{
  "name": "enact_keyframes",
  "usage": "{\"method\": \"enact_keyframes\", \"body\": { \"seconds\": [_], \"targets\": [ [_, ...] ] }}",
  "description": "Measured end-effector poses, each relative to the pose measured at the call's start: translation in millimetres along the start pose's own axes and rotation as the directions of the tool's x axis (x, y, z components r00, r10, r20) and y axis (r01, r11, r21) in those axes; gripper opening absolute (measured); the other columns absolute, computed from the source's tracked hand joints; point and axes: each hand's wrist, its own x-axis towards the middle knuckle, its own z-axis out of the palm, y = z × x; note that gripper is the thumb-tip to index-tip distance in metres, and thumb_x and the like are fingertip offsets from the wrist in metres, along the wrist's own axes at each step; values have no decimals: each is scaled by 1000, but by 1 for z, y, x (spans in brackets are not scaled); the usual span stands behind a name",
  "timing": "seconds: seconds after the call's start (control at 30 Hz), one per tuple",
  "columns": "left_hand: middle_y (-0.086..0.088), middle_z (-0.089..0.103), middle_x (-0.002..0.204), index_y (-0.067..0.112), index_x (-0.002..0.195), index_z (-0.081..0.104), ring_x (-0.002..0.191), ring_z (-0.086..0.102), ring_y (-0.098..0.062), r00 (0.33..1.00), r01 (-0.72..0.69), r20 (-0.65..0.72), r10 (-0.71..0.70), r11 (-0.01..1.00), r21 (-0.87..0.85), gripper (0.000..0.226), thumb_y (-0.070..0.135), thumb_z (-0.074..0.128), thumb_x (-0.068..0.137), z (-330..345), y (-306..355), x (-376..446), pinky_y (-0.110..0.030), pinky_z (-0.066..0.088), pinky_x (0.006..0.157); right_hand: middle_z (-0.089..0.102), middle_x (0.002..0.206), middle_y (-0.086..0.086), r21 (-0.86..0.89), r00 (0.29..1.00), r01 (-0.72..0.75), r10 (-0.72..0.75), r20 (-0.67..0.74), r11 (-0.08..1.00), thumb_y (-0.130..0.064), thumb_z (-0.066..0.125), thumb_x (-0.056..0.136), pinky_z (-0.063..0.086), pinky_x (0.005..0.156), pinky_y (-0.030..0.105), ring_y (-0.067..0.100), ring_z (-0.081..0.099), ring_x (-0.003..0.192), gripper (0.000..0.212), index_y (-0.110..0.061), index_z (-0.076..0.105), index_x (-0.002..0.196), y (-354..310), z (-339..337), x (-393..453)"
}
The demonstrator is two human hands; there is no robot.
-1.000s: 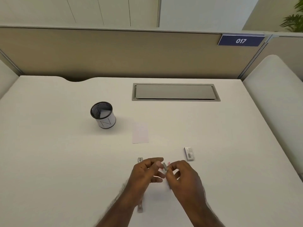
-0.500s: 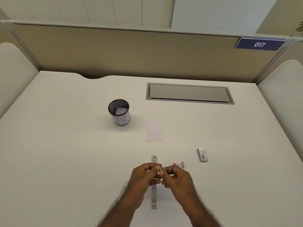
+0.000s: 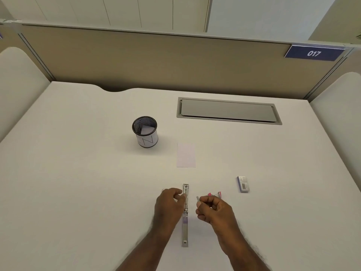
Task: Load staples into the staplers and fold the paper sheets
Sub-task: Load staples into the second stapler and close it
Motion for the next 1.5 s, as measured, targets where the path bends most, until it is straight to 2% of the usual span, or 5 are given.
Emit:
{"method": "enact_keyframes", "body": {
  "seconds": [0.23,0.5,0.73,1.03,1.5],
  "targets": [
    [-4,64,106,15,103,60,99,64,-23,994,16,84,-64,879,477,47,57,61,82,21,18,6,-29,49,75,75,79,3,-16,999,17,-17,-28,1000,-12,73,84,58,61,25,19,72,69,7,-18,73,88,2,-3,0],
    [-8,65,116,11,112,61,107,64,-23,991,-14,119,-57,851,526,23,19,53,92,32,27,10,-29,52,84,74,83,6,-31,1000,5,-6,-31,1000,-12,72,85,60,66,29,19,71,70,8,-16,71,91,4,-7,1],
    [-2,65,108,16,104,59,101,65,-22,994,43,66,-85,878,477,21,27,59,87,30,31,11,-29,52,77,75,83,5,-40,999,2,-3,-34,999,-13,72,85,61,67,31,20,72,70,8,-18,71,91,5,-7,3],
    [-7,69,77,14,82,56,65,63,-21,952,182,257,-165,982,-44,29,26,80,71,12,13,28,-34,57,65,72,76,5,-20,999,28,-28,-20,999,-8,71,84,58,61,26,13,68,62,8,-14,72,88,1,-10,3],
    [-13,55,86,9,120,66,79,71,-30,833,527,544,-102,445,-724,31,26,53,97,-15,11,17,-36,60,68,73,74,-5,-178,987,152,-157,-18,972,-13,73,83,60,62,26,14,71,65,12,-25,71,82,-16,2,9]
  ]
}}
